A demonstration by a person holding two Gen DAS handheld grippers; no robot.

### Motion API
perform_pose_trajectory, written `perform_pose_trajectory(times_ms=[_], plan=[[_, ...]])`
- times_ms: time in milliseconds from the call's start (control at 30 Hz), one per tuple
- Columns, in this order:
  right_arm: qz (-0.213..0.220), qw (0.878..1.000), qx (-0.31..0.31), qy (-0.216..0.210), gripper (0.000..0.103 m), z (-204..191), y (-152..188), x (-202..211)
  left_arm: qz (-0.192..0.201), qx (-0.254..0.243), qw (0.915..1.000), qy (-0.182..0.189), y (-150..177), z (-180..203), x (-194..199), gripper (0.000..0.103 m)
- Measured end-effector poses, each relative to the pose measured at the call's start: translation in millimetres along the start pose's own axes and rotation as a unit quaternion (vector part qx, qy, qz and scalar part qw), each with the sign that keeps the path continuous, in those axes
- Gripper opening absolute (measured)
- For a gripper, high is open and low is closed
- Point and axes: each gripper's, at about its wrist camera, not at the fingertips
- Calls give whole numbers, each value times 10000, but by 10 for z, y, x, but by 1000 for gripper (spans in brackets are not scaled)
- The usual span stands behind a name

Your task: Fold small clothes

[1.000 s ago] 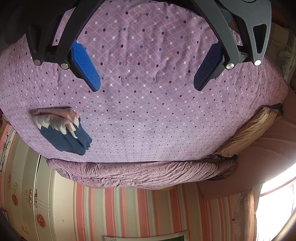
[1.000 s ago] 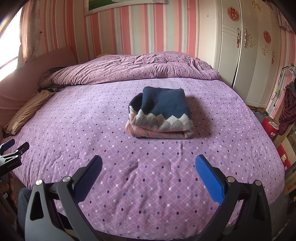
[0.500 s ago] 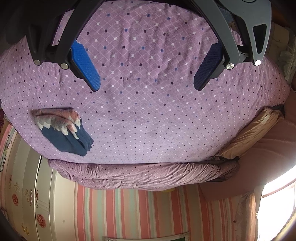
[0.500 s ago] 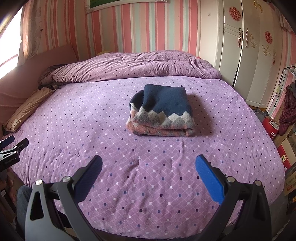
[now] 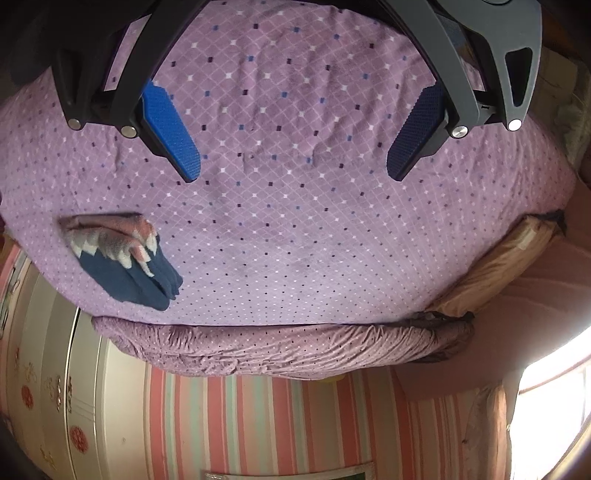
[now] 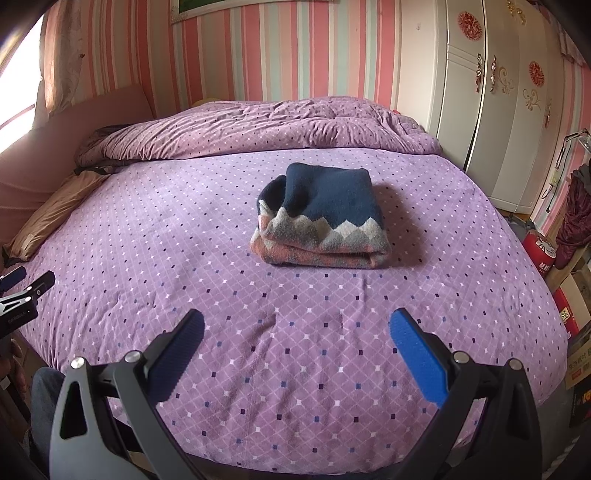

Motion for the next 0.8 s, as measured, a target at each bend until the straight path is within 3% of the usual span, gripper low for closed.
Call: perform_pose_trajectory(times_ms=[267, 800], plan=[[-10, 10000, 43, 13, 101, -15, 15, -17, 137, 452, 9987, 176, -35, -140, 30, 100], [-28, 9999, 113, -34, 101, -65, -6, -33, 212, 347, 9991, 147, -54, -101, 41, 100]])
Point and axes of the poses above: each gripper's, at about its wrist camera, not at the fingertips, and x roughly against the way its jaws point, z to its right, y to its underside, and after that the axes turned 6 degrees about y, right-handed
